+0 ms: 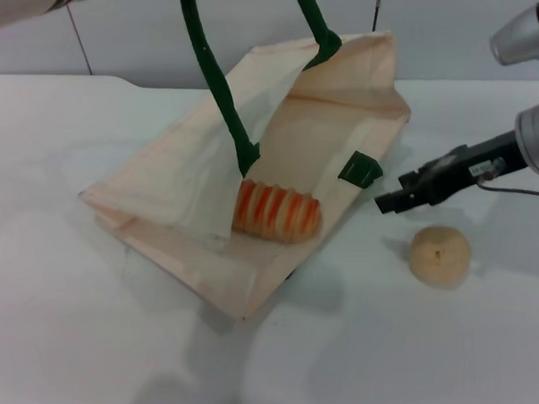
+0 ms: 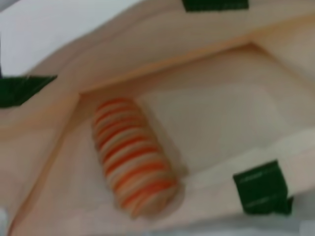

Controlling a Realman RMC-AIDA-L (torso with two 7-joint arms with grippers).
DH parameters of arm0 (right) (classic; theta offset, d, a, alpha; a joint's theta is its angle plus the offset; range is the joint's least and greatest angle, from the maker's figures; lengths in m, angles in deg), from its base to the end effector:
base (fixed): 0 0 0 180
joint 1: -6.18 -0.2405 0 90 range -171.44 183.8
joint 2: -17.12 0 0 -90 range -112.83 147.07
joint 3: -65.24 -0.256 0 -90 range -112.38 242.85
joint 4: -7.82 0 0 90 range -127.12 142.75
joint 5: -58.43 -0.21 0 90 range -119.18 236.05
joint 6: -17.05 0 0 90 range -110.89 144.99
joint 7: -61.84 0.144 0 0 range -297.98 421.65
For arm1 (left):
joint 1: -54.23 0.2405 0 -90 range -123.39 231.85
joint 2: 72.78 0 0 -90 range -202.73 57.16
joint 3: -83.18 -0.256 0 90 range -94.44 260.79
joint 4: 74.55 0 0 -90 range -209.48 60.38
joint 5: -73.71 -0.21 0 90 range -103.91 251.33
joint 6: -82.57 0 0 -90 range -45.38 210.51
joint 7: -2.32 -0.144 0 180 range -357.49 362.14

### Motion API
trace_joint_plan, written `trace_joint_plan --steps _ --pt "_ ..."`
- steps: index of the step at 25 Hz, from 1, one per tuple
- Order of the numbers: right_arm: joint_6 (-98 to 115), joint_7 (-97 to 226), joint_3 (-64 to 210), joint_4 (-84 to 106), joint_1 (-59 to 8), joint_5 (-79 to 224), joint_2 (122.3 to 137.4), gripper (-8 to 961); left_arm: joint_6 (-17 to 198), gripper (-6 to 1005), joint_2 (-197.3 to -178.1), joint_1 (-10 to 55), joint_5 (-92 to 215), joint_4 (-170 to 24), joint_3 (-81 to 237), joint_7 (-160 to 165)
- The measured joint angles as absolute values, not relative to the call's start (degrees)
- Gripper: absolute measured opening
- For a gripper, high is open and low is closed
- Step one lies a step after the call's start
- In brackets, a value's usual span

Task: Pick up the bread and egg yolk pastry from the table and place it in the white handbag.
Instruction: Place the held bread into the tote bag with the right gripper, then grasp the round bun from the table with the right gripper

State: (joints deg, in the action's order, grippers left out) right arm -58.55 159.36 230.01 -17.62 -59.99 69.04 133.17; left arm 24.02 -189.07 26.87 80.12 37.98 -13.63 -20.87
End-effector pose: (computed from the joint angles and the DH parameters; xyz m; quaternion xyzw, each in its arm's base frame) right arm 0.2088 0.4234 -0.0171 -0.9384 0.3254 0.0034 0.1162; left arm -0.0460 0.3687 0.0804 -0.8452 -0.0075 0.0109 0.5343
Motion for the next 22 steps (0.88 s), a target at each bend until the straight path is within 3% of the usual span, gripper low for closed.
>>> trace_joint_plan --steps 22 --pt "-60.60 163.06 230.12 -20.06 -63.82 83.46 133.04 680 23.68 109 -188.97 26.63 80.12 37.60 -13.14 -21.14"
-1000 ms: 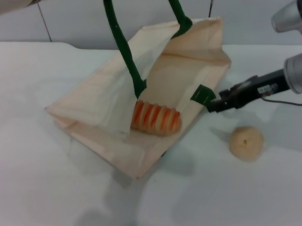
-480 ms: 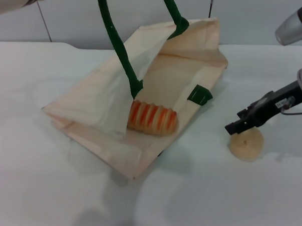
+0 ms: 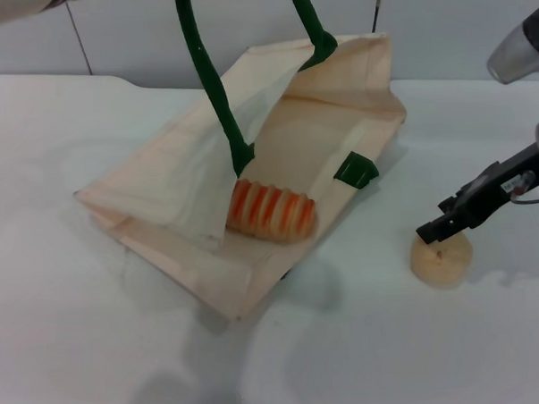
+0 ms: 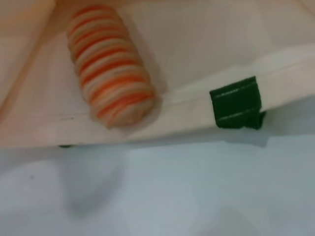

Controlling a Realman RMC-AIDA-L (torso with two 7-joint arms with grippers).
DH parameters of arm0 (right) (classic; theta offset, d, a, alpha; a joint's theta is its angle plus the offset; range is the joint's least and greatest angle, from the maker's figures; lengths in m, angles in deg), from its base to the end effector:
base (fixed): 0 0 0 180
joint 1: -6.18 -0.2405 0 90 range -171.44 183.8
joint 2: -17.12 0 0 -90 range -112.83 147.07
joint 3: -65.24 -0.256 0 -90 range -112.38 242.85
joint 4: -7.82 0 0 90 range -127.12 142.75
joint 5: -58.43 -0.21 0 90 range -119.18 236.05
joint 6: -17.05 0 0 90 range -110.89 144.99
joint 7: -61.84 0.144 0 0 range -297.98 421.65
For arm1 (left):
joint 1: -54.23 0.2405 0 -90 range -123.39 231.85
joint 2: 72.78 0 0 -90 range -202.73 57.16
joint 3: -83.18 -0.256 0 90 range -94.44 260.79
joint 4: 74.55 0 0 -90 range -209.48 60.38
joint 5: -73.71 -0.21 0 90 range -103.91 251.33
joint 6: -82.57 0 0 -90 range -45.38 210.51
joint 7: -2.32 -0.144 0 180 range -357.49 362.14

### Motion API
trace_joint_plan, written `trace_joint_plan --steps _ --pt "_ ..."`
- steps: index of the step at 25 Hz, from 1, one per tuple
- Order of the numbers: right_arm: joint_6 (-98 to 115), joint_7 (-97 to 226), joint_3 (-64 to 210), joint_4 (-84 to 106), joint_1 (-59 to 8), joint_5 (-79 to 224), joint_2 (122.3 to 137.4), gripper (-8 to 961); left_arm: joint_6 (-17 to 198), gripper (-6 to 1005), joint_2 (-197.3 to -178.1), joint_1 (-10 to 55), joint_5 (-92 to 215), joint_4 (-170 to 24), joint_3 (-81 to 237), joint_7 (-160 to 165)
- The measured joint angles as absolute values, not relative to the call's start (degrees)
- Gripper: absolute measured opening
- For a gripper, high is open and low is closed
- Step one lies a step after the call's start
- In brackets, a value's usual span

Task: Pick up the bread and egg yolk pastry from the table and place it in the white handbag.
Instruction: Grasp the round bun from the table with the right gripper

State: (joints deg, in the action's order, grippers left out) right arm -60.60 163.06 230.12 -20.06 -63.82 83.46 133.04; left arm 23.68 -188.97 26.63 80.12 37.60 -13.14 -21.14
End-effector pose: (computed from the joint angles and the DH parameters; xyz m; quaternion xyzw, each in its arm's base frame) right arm 0.2142 0.4206 -0.0045 -0.9369 0.3143 -0.1144 0.1020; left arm -0.0480 0.3706 0.0819 -0.8444 -0.0094 0.0160 0.5355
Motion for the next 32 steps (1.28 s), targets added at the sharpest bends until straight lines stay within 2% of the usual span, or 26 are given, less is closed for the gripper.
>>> trace_joint_plan --steps 10,15,32 --pt "-61.39 164.39 230.11 -19.79 -64.16 86.34 133.04 682 23.46 109 -188.89 26.55 80.09 37.60 -13.07 -21.28" --pt "-64.37 164.73 230.12 -19.71 -64.67 87.00 133.05 771 23.28 109 -188.89 26.54 79.43 37.58 -13.06 -21.31" --pt "-62.58 165.68 229.95 -17.89 -64.09 86.91 133.20 763 23.24 108 -188.97 26.54 79.33 37.33 -13.06 -21.20"
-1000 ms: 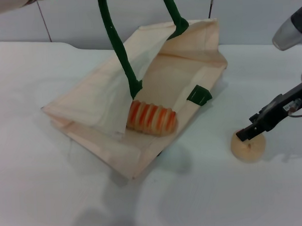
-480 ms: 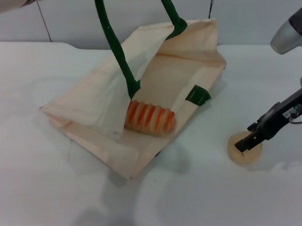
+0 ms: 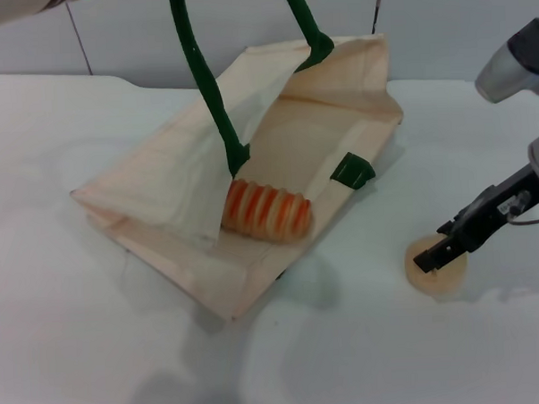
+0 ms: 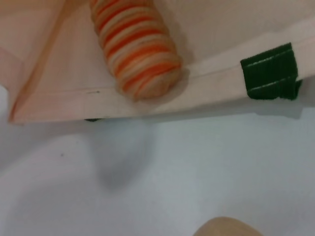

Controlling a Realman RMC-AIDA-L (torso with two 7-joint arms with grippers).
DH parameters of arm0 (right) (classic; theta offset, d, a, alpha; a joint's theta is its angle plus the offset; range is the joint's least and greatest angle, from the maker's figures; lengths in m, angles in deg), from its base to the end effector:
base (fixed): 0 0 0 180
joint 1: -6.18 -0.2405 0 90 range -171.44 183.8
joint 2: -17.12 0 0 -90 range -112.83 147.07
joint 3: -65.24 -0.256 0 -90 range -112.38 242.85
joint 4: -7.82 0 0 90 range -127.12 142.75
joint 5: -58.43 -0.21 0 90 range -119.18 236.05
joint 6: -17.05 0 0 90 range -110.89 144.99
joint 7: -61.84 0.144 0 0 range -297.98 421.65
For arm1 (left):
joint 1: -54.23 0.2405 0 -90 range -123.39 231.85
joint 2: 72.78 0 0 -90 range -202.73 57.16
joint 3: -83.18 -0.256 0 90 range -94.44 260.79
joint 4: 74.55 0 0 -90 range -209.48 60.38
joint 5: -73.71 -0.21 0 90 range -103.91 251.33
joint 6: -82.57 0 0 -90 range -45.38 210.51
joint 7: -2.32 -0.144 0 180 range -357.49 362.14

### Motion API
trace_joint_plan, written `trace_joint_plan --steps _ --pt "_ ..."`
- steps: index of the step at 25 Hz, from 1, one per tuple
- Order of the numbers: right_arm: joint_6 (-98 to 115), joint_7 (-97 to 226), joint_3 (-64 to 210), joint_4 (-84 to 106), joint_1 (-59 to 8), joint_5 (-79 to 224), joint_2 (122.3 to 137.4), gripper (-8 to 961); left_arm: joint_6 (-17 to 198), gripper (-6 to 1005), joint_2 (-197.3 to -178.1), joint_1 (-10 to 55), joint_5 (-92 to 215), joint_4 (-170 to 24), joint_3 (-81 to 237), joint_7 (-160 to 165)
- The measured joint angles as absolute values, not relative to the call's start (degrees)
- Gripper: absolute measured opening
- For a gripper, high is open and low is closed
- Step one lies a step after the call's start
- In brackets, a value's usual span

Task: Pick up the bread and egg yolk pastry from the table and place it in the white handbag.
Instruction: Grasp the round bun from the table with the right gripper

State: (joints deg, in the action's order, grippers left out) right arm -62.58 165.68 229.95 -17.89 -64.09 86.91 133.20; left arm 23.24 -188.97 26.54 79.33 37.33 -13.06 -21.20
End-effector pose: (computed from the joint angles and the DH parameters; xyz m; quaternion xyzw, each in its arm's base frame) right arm 0.2133 0.4094 -0.0138 -0.9329 0.3271 -0.1358 0.0653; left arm -0.0504 0.3718 0.0827 -0.8423 -0.0102 0.0244 0.5384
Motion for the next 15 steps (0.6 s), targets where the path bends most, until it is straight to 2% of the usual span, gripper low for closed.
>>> trace_joint_plan --steps 15 --pt "-60.53 167.20 230.03 -15.65 -64.27 89.60 133.09 670 23.48 108 -188.97 26.45 79.33 37.34 -13.06 -21.08"
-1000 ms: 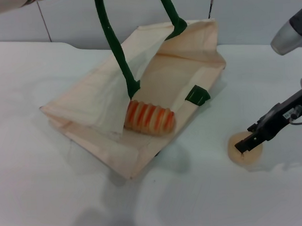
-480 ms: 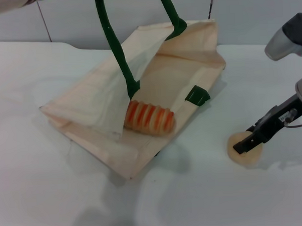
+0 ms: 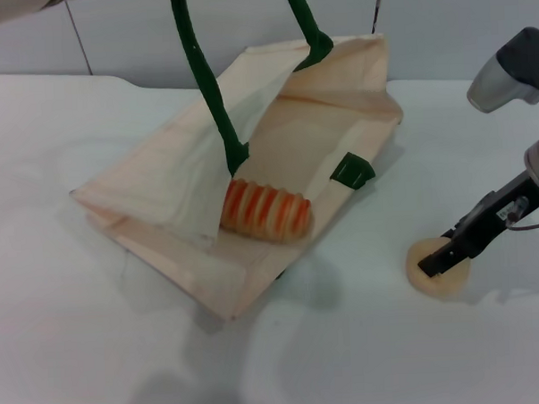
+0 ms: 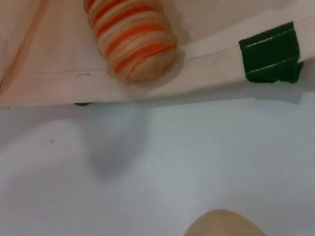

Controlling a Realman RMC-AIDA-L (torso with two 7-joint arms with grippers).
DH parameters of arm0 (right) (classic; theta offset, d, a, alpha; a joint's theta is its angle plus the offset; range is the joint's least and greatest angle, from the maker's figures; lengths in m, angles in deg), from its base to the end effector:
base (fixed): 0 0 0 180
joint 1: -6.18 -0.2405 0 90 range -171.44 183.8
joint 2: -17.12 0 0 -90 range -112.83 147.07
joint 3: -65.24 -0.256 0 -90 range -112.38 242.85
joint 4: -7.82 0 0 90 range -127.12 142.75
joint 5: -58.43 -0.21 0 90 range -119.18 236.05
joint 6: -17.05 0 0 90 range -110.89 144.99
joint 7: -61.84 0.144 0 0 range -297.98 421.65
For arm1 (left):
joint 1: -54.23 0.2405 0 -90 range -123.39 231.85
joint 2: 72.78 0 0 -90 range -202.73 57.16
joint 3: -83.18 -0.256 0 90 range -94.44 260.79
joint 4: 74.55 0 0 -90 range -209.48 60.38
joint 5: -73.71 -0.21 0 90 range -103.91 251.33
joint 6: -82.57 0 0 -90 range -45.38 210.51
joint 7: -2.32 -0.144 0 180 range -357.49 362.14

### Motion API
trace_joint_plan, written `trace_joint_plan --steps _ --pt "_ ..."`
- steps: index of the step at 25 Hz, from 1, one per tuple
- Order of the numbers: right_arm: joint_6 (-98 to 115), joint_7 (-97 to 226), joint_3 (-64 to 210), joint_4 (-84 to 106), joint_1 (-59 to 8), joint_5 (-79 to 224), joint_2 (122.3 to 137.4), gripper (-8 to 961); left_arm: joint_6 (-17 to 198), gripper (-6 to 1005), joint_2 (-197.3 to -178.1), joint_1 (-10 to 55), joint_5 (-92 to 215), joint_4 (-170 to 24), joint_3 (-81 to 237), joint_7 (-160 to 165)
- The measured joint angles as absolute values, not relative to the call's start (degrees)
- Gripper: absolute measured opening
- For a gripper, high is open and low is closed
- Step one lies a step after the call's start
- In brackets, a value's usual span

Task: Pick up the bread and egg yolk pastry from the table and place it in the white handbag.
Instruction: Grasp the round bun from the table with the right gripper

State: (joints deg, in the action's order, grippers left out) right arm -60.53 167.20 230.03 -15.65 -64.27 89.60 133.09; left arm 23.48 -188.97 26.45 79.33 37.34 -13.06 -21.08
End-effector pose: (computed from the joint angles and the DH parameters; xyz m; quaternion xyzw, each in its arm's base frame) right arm 0.2157 0.4089 -0.0190 -0.9303 0.3249 -0.1572 0.0656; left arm -0.0492 0.3720 0.0829 -0.8419 -0.0093 0.0217 0.5392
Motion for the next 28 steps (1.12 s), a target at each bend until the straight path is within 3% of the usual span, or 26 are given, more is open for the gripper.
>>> trace_joint_plan --steps 15,17,28 --pt "-61.13 167.06 229.85 -15.64 -65.88 88.41 133.14 587 23.74 109 -188.97 26.45 79.33 37.34 -13.06 -21.00" --pt "-61.17 167.03 229.78 -15.65 -66.14 88.40 133.14 541 23.78 109 -188.97 26.45 79.33 37.34 -13.06 -21.00" --pt "-61.19 165.20 229.99 -16.07 -68.04 82.42 133.06 508 23.92 109 -188.97 26.39 79.55 37.33 -13.38 -21.05"
